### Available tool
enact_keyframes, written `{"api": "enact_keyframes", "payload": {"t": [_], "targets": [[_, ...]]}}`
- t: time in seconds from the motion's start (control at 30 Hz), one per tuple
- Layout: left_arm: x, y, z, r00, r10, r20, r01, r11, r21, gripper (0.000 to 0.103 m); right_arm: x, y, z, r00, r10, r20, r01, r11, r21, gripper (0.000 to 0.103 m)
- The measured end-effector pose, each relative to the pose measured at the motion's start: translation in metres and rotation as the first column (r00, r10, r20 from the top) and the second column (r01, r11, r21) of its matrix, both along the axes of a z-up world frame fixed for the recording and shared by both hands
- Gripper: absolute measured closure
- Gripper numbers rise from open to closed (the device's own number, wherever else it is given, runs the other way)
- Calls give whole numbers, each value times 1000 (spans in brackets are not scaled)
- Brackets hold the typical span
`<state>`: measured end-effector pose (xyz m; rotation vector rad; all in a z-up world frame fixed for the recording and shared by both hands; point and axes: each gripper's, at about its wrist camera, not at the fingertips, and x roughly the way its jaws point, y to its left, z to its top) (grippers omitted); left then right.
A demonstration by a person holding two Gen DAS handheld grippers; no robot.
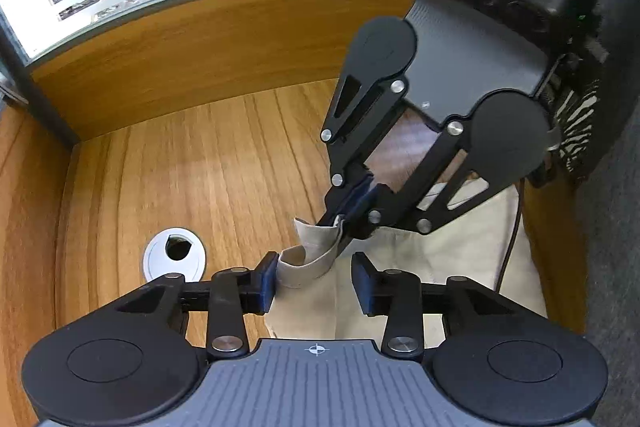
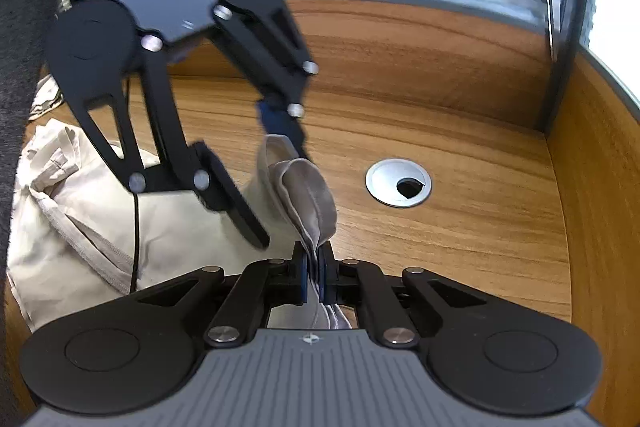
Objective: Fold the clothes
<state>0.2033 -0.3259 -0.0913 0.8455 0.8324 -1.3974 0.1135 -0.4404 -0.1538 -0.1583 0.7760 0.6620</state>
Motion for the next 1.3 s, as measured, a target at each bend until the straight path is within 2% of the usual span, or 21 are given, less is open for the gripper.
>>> {"api": "enact_keyframes", "payload": {"t": [0.1,0.13,0.17,0.2,0.3,0.37,0.47,0.53,0.7,0.77,0.83,1.13,1.2,1.27,1.3], "targets": [[1,-3,-1,1000,-11,-10,11,1000,-16,65,-3,2,3,1000,3,8,-2,1000,-17,97],[1,-4,-2,1000,-18,-18,18,1000,-18,74,-4,3,3,1000,0,8,1,1000,-24,97],[0,-5,-2,999,-27,-25,27,1000,-15,92,-4,3,3,1000,-10,5,10,999,-33,97],[0,-6,-3,999,-37,-30,36,999,-12,98,-4,3,2,1000,-24,1,24,999,-42,95],[-5,-4,-2,999,-52,-6,52,998,-31,98,-7,-3,3,996,-84,-13,83,995,-49,74],[-6,-1,1,999,-43,-18,42,998,-44,98,-14,-12,6,989,-144,-41,143,989,-31,52],[-9,6,7,999,-40,-29,39,998,-58,98,-33,-27,8,966,-240,-99,242,970,0,43],[-11,12,14,999,-38,-37,35,997,-68,98,-48,-36,5,935,-319,-156,322,947,-4,39],[-18,20,19,998,-20,-54,16,997,-73,98,-91,-49,-5,818,-494,-294,508,861,-36,38],[-19,22,18,998,-13,-54,9,997,-71,98,-106,-47,-5,785,-528,-323,547,836,-38,38],[-21,17,13,998,-5,-55,1,998,-70,98,-118,-42,-5,767,-552,-327,567,822,-58,38],[-17,11,8,999,30,-33,-33,997,-74,98,-130,-13,-11,767,-574,-286,554,818,-157,40],[-16,11,8,999,42,-31,-45,996,-76,98,-131,-7,-11,771,-578,-267,547,816,-187,44],[-16,11,8,998,50,-26,-52,995,-81,98,-132,0,-11,783,-574,-240,530,818,-226,60],[-16,11,8,998,56,-23,-58,995,-83,98,-133,3,-11,789,-569,-230,521,819,-239,63]]}}
